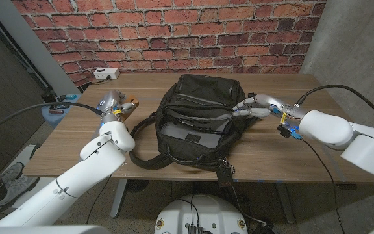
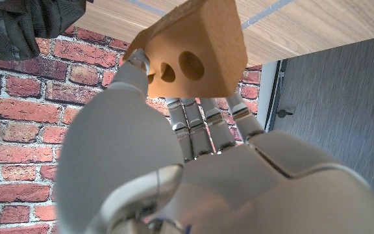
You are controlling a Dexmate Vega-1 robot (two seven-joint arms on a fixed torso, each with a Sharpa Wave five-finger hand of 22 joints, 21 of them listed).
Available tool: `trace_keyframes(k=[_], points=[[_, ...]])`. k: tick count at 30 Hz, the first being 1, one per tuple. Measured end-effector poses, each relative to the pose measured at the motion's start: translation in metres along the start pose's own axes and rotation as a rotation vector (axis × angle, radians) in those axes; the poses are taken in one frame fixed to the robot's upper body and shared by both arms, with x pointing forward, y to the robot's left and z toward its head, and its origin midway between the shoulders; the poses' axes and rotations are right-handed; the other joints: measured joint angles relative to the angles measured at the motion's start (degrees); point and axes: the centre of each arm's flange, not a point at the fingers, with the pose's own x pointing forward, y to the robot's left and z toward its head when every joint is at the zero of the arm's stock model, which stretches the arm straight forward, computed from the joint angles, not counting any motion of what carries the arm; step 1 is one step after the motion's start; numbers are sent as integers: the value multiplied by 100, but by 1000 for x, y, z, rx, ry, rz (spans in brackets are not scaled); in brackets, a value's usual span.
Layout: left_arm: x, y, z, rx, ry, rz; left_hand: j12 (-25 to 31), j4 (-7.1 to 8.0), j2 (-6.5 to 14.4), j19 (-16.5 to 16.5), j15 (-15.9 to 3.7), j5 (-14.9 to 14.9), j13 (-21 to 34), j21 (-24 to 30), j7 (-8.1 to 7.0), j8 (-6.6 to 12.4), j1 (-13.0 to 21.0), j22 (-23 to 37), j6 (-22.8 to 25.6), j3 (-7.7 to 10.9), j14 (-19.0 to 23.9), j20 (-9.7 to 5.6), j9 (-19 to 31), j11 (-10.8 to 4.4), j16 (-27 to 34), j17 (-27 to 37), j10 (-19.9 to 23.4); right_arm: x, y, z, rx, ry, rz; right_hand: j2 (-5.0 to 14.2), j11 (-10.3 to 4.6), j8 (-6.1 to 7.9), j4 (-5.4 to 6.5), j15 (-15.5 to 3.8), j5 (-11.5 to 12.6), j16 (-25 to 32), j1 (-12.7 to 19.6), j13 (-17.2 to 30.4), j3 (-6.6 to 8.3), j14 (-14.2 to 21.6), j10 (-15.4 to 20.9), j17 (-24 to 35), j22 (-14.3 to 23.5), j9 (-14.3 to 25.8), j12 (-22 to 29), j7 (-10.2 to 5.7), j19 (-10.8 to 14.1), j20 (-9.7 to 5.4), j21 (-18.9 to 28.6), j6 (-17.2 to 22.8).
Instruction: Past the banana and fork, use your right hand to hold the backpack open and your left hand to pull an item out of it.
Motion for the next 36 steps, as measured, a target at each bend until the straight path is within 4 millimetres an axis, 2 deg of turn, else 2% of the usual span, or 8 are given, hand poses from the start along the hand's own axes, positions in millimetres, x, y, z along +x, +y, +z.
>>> trace_keyframes(k=[5, 13, 17, 30, 31, 36], points=[[0, 0, -1, 2, 2, 0, -12, 0, 0, 0, 0, -4, 3, 0, -1, 0, 0, 0, -1, 0, 0, 0, -10, 0, 0, 0, 0, -3, -8, -5, -7, 13, -18, 36, 92, -42, -16, 0, 0, 0, -36, 0, -48, -144, -139, -27, 0, 0, -87, 80, -89, 5, 0, -161], [4, 0, 0, -3, 7, 10, -17, -15, 3, 0, -1, 16, 5, 7, -9, 21, -2, 0, -9, -15, 1, 0, -25, 0, -22, 0, 0, -2, -11, -4, 19, 1, 12, 23, 120, -43, 0, -7, 0, 0, -69, 0, -64, -210, -229, -27, 0, 0, -105, 97, -135, 33, 0, -241], [5, -1, 0, -14, 0, 23, -14, -15, 3, 0, -21, 16, 4, 40, -41, 21, -2, 0, 22, -15, 21, 0, -46, -50, -22, 27, 51, 1, -14, -5, 22, -3, 13, 23, 103, -42, 0, 8, 0, 0, -69, 1, -64, -237, -247, -27, 0, -1, -128, 68, -135, 33, 0, -272], [5, 1, 3, -44, -31, 76, 7, -16, 2, 22, -51, 15, 5, 40, -42, 64, -2, -1, 20, -16, 51, -21, -79, -51, -22, 26, 51, 13, -15, -16, 43, 0, 9, 23, 103, -42, -16, 18, 0, 0, -69, 1, -80, -308, -307, -53, 0, -1, -153, 66, -134, 33, 33, -332], [5, -6, -5, -40, -7, 70, 7, -16, 1, 22, -51, 16, 5, 40, -42, 64, -1, -15, 19, -16, 51, -21, -79, -51, -22, 26, 51, 14, -18, -12, 44, -30, -17, 23, 103, -42, -16, 18, 0, 0, -69, 1, -79, -308, -307, -53, 0, -1, -153, 66, -134, 33, 33, -332], [5, -7, -7, -47, -6, 86, 6, -21, -1, 22, -51, 39, 4, 88, -50, 64, 0, -27, 11, -21, 51, -21, -79, -52, -22, 26, 52, 18, -19, -15, 57, -43, -39, 28, 103, -42, -16, 18, 0, 44, -73, 10, -79, -308, -307, -53, 0, -1, -153, 66, -134, 33, 33, -332]])
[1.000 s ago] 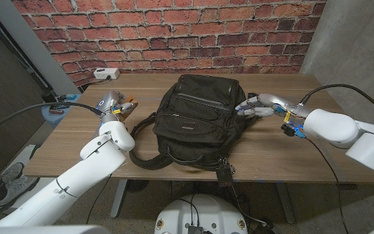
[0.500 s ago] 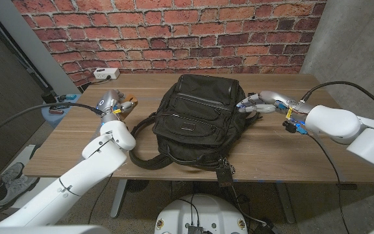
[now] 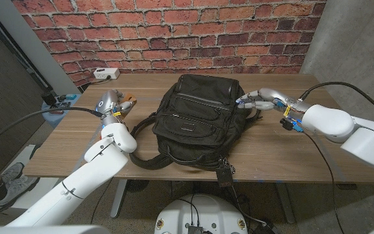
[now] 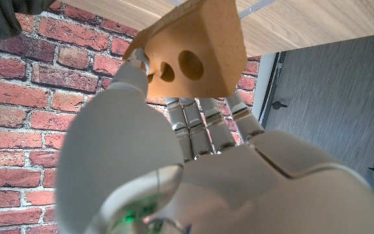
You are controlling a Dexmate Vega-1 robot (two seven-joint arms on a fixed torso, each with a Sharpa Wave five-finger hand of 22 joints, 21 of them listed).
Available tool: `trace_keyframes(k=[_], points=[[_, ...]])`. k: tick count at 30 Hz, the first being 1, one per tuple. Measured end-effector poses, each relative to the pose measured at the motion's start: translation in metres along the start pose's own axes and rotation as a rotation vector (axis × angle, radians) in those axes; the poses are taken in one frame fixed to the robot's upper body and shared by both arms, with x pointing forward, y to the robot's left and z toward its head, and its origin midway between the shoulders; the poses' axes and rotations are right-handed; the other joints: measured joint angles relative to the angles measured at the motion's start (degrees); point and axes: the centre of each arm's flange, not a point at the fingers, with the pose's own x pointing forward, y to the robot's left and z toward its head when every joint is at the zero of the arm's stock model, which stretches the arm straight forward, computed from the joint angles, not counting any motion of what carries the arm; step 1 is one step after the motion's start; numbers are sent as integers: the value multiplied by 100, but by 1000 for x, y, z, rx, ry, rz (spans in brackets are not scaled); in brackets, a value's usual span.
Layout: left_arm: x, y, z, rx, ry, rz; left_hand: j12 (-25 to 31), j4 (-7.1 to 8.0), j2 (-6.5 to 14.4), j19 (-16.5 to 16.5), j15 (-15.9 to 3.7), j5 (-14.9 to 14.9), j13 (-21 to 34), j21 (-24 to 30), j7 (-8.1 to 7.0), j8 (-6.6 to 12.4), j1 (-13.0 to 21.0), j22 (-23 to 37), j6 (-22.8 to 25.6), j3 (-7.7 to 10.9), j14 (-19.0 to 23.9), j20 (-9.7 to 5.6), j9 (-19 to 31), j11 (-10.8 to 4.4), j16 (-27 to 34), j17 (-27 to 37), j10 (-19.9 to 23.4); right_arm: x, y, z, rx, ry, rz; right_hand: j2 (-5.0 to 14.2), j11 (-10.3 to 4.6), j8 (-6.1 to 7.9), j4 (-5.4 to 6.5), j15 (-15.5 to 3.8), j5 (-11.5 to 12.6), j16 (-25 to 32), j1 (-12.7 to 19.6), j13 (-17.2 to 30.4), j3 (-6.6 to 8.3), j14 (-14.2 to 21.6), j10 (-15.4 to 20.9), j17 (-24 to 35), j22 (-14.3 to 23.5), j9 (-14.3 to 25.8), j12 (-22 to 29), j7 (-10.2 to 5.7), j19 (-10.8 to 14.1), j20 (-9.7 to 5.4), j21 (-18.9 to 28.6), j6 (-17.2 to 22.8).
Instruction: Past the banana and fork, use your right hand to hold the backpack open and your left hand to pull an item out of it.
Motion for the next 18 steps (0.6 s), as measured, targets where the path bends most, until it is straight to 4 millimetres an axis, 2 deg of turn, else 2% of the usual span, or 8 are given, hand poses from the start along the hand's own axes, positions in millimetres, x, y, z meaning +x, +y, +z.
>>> trace_keyframes(k=[18], points=[[2, 1, -14, -13, 12, 57, -3, 1, 8, -2, -31, 0, -24, 0, -42, 47, -8, 1, 21, 1, 31, -1, -21, -20, -22, -1, 20, 19, -5, -9, 50, -50, -83, 26, 0, 7, 24, 0, 0, 44, -71, 9, -24, 0, 0, -6, 0, -1, 0, 0, 0, 0, 34, 1]])
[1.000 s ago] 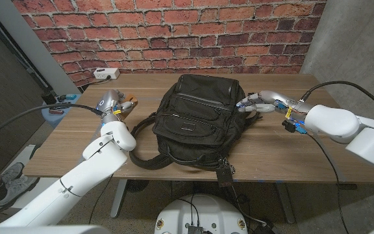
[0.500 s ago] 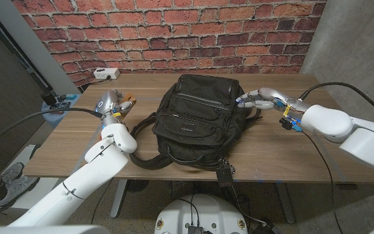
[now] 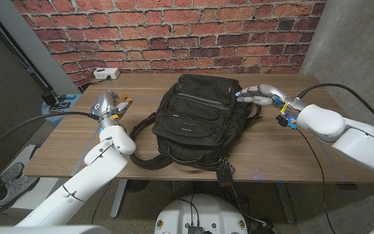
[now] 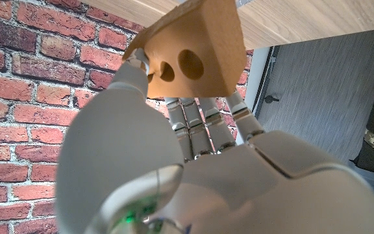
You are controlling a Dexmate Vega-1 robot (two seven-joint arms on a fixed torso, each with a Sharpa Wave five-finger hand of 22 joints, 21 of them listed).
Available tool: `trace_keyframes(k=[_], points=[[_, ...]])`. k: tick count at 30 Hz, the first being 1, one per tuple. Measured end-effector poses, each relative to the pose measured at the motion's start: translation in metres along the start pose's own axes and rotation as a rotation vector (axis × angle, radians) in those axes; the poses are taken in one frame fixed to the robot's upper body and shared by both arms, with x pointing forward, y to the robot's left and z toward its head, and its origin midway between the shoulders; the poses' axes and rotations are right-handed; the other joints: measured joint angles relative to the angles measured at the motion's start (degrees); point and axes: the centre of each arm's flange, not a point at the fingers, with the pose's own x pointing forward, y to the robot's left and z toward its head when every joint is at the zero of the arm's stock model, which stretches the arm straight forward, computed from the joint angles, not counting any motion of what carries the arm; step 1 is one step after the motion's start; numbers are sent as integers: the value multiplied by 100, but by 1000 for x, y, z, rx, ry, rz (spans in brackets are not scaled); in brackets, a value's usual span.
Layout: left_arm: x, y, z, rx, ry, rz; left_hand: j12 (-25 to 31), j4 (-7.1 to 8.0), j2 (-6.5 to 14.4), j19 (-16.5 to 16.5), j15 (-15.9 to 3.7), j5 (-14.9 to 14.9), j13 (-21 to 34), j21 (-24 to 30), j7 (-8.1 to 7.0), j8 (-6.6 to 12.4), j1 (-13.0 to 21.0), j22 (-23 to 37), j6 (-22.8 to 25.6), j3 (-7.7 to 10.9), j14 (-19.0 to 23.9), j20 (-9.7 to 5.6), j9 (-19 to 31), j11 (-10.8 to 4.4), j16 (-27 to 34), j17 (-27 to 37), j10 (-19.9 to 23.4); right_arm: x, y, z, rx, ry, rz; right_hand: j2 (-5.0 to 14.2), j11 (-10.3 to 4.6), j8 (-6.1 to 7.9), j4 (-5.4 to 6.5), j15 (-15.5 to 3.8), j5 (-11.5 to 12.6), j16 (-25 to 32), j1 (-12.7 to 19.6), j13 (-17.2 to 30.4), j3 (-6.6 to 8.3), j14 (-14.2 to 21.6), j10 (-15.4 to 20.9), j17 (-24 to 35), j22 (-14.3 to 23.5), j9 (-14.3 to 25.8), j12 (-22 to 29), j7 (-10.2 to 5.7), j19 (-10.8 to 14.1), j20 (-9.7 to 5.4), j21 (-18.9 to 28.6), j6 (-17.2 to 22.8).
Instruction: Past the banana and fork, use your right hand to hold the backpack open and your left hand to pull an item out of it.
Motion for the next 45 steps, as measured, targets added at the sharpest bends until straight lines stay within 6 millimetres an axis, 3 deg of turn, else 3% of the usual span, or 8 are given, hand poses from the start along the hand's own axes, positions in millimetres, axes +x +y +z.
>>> trace_keyframes(k=[14, 29, 45], points=[[10, -11, -14, -11, -9, 21, -44, 24, 42, -10, -21, -11, -69, 0, -11, -1, -42, 0, -10, -24, 21, -73, -30, -21, 0, 12, 20, 10, -1, -1, 25, -23, -59, 22, 29, 21, 0, -20, 0, 45, -22, 0, 0, 21, 73, -21, 0, 0, 0, -21, 22, 22, 22, 22], [30, -34, -15, -39, -25, -20, -198, 24, 85, -40, -20, 17, -255, 0, -20, 11, -85, -25, -22, -24, 20, -103, -81, -40, -89, -15, 40, 18, 4, -3, 70, -42, -123, 44, -1, 61, 0, 0, 0, 84, -44, 0, 1, 42, 103, -20, 0, 0, 0, -30, 83, 41, 45, 74], [38, -51, -18, -15, -14, -71, -424, 24, 106, -93, 13, 17, -479, 0, -10, 22, -106, -27, -75, -24, -13, -111, -116, -52, -172, -56, 29, 18, 6, -12, 126, -73, -194, 98, -1, 61, 24, -32, 0, 84, -97, 22, -24, 74, 103, -20, 0, 0, 0, -30, 176, 72, 45, 74]])
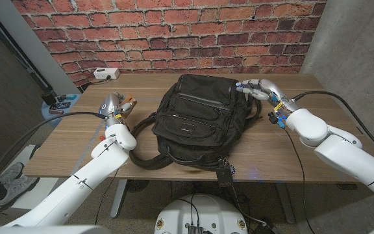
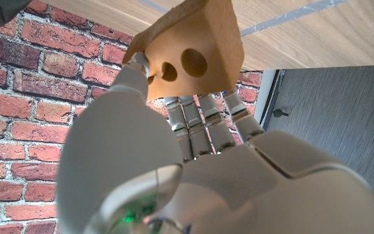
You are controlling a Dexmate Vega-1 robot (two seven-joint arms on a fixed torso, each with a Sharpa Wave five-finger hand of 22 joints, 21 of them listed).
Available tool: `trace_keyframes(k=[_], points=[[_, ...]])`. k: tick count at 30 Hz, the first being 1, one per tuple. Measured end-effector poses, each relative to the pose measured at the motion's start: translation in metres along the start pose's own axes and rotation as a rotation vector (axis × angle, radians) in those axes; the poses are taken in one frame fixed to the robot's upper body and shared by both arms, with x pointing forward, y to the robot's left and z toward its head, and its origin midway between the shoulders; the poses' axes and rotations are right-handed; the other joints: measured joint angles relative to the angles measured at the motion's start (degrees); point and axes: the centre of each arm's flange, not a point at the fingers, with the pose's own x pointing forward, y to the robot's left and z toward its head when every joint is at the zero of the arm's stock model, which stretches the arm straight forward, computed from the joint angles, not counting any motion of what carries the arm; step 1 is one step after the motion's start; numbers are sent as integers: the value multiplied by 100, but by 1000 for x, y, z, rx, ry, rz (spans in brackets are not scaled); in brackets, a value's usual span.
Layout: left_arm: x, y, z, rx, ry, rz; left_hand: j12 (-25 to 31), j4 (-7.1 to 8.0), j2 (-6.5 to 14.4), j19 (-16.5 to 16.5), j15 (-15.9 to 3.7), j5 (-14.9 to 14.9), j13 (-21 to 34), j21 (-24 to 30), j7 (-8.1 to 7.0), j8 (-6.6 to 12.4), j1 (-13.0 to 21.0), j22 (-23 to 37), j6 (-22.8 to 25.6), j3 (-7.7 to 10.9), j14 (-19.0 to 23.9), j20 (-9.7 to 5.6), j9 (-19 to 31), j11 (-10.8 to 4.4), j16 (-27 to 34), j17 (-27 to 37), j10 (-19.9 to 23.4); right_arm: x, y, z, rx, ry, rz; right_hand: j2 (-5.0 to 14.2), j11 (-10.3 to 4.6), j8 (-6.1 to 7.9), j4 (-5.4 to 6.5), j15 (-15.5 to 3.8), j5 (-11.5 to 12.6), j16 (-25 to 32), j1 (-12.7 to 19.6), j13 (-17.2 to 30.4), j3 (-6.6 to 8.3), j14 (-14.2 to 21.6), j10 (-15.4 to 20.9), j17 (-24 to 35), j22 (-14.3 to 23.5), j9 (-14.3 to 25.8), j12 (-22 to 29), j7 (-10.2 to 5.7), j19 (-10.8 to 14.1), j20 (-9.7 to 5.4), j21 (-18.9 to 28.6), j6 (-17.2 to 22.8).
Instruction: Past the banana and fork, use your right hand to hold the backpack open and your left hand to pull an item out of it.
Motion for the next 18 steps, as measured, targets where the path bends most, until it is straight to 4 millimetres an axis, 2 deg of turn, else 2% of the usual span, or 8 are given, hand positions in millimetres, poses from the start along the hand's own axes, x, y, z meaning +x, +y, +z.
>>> trace_keyframes(k=[18], points=[[9, -6, -8, 116, 30, -30, -190, 0, 53, -103, 64, -3, -203, 0, 11, -51, -53, 1, -70, 0, -128, 20, -80, 36, -88, -10, -35, 4, -15, -9, 73, -33, -81, 22, 31, 0, 0, 0, -23, 0, -22, 9, 0, 0, 30, 0, 0, 0, 0, 32, -1, 0, 0, 31]])
